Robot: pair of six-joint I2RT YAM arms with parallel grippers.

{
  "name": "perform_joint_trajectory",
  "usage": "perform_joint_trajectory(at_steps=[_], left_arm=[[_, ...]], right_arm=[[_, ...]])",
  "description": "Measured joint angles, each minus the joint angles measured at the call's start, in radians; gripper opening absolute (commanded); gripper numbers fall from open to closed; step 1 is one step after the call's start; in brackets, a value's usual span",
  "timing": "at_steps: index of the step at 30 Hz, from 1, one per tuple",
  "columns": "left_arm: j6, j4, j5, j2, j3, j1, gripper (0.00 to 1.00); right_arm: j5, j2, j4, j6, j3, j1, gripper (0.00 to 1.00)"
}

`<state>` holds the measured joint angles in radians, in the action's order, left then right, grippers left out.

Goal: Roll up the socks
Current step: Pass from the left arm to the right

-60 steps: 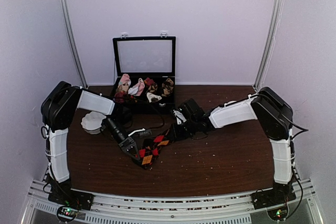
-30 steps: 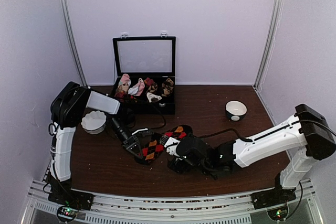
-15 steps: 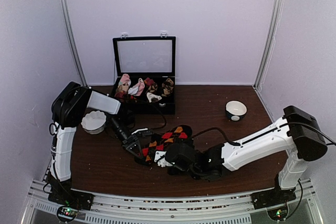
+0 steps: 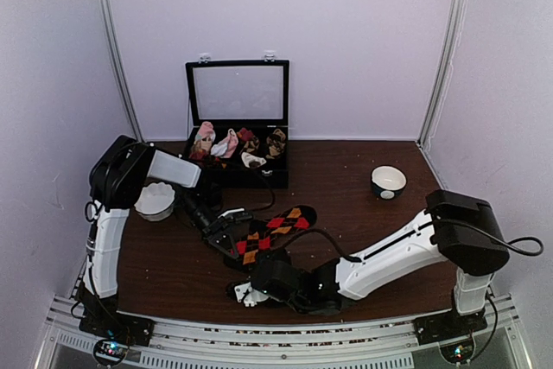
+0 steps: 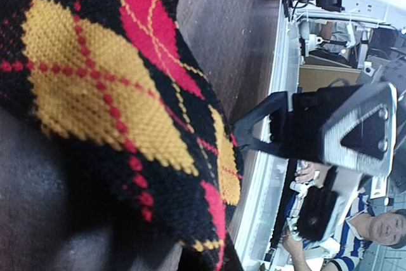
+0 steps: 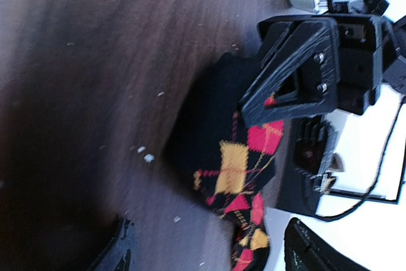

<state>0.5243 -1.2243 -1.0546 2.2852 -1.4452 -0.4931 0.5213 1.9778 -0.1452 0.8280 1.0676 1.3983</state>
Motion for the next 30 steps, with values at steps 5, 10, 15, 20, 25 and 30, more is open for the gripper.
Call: perform_joint_trajectory(at_steps=[5,10,15,20,25,30], left_arm=[[0.015,-0.023,-0.030,0.032,-0.013,0.003,0.00],[0.039,-0.056,-0.056,0.047,-0.023,0.003,0.00],[0.047,-0.066,-0.070,0.050,-0.033,0.003,0.00],[0.053,-0.079,-0.082,0.059,-0.041,0.003,0.00],[0.055,-0.087,-0.090,0.063,-0.041,0.003,0.00],[0.055,-0.087,-0.091,0.064,-0.042,0.004,0.00]], right_arm=[[0.105,0.090,-0.205,0.177,0.008,-0.001,0.79],[0.166,0.161,-0.396,0.354,0.008,-0.002,0.76],[0.179,0.184,-0.493,0.470,0.008,-0.002,0.72],[0.179,0.201,-0.551,0.530,0.008,0.008,0.59],[0.190,0.246,-0.565,0.560,0.032,0.016,0.24],[0.212,0.264,-0.571,0.568,0.069,0.018,0.11]])
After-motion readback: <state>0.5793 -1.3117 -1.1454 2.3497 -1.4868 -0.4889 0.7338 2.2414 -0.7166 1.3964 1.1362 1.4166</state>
